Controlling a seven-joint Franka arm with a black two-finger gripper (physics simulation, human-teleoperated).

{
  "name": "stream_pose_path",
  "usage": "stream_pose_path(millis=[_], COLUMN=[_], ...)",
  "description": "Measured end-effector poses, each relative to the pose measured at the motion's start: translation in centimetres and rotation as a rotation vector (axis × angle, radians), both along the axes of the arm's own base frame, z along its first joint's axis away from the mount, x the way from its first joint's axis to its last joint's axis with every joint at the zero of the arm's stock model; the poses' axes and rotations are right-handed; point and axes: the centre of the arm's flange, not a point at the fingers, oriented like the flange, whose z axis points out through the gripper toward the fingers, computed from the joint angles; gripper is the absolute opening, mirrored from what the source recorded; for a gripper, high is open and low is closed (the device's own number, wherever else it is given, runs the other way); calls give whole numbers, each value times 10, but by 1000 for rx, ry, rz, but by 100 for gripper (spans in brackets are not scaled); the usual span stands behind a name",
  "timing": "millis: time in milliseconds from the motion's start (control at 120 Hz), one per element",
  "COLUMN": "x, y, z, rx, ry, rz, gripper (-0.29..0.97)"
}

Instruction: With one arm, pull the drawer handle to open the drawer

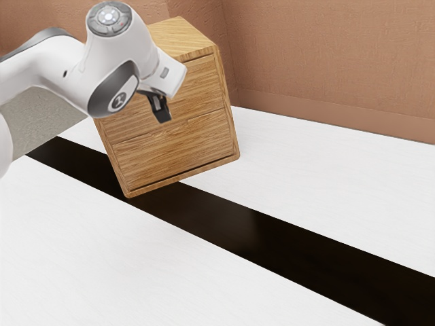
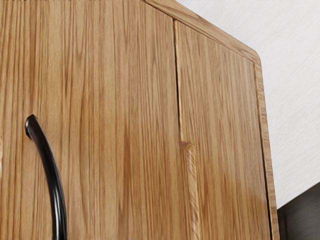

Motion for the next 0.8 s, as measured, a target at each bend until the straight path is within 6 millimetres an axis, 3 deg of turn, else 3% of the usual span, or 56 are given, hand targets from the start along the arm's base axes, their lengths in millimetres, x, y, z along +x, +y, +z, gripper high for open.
stream_pose_path(millis=[425,633,800], x=[13,11,17], y=[9,28,14], z=[-3,-7,-8], rx=[2,-11,-16], ry=[-5,-2,-4], rz=[5,33,7], gripper=[66,66,66])
